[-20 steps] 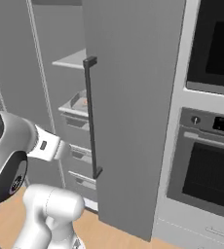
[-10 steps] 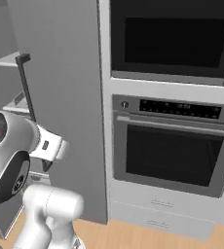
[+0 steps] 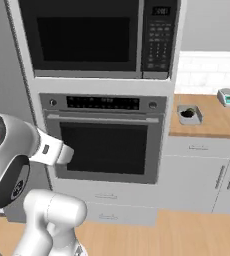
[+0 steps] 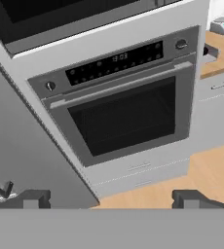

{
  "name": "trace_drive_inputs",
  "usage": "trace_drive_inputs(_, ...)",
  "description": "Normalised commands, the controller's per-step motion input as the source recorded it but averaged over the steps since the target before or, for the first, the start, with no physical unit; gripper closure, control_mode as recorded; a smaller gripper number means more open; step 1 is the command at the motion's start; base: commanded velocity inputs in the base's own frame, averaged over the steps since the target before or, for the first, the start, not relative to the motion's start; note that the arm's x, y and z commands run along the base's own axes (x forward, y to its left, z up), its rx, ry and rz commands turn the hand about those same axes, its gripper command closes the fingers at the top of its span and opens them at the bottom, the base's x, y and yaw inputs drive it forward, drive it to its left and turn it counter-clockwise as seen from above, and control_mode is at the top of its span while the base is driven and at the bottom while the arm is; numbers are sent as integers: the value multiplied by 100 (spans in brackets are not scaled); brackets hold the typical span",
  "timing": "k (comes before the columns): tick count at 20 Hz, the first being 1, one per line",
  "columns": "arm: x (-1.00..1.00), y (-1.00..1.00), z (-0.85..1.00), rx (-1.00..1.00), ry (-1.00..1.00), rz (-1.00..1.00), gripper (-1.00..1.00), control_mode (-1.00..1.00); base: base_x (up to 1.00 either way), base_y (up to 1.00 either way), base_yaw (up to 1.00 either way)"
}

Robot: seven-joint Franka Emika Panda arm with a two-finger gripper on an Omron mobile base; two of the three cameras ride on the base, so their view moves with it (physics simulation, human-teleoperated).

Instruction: Take the meat container that has the shrimp and place it on the second highest rack of the freezer. Then take the vegetable container that has the lime and eggplant and place it on the highest rack of the freezer.

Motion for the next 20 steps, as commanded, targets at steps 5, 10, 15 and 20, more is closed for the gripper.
trace_drive_inputs(5,0,0,0,0,0,0,-100,100,58,-100,-24)
trace_drive_inputs(10,0,0,0,0,0,0,-100,100,71,-100,-24)
trace_drive_inputs(15,0,0,0,0,0,0,-100,100,93,-81,-21)
trace_drive_inputs(20,0,0,0,0,0,0,-100,100,100,-83,-7)
